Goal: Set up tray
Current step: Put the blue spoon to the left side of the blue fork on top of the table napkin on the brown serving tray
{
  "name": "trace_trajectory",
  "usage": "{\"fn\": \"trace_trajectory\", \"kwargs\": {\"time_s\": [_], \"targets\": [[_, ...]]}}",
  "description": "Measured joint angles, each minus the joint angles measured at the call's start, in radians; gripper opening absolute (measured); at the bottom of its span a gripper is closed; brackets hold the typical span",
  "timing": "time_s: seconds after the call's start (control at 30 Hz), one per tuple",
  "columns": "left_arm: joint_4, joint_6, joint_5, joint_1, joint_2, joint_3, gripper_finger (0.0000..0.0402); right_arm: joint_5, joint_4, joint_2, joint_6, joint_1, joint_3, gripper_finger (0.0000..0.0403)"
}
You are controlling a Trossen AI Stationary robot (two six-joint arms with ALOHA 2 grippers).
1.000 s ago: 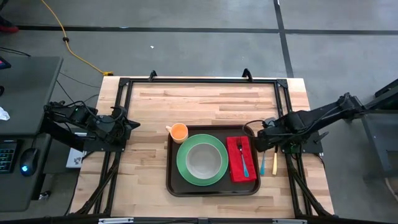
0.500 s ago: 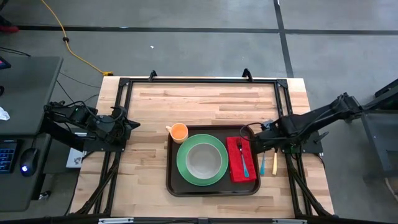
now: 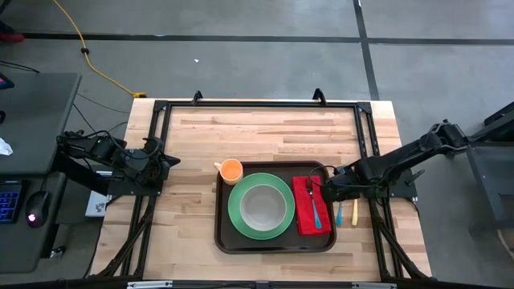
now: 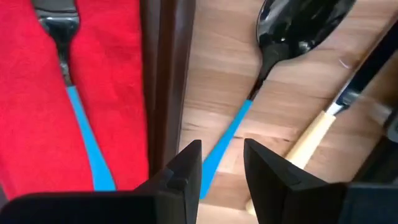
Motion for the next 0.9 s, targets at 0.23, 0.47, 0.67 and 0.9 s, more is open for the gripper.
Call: {"fn": "trace_trajectory", "kwargs": {"time_s": [0.23,0.47,0.67,0.9], "targets": [[0.0,0.0,0.0,0.0,0.0,0.0,0.0044,-0.003,0.026,0.0,0.03,0.0,-0.063,0.0103],[0.0,0.0,0.001,0.0,0.0,0.0,0.0044,-0.004,0.104,0.0,0.051,0.0,-0.106,0.0133],[-0.001,0.0,0.001,0.0,0.0,0.0,0.0044,0.024,0.107,0.0,0.052,-0.001,-0.119,0.0151],[0.0,0.0,0.001,0.0,0.0,0.0,0.0044,0.054,0.106,0.025,0.052,-0.001,-0.119,0.0153]]}}
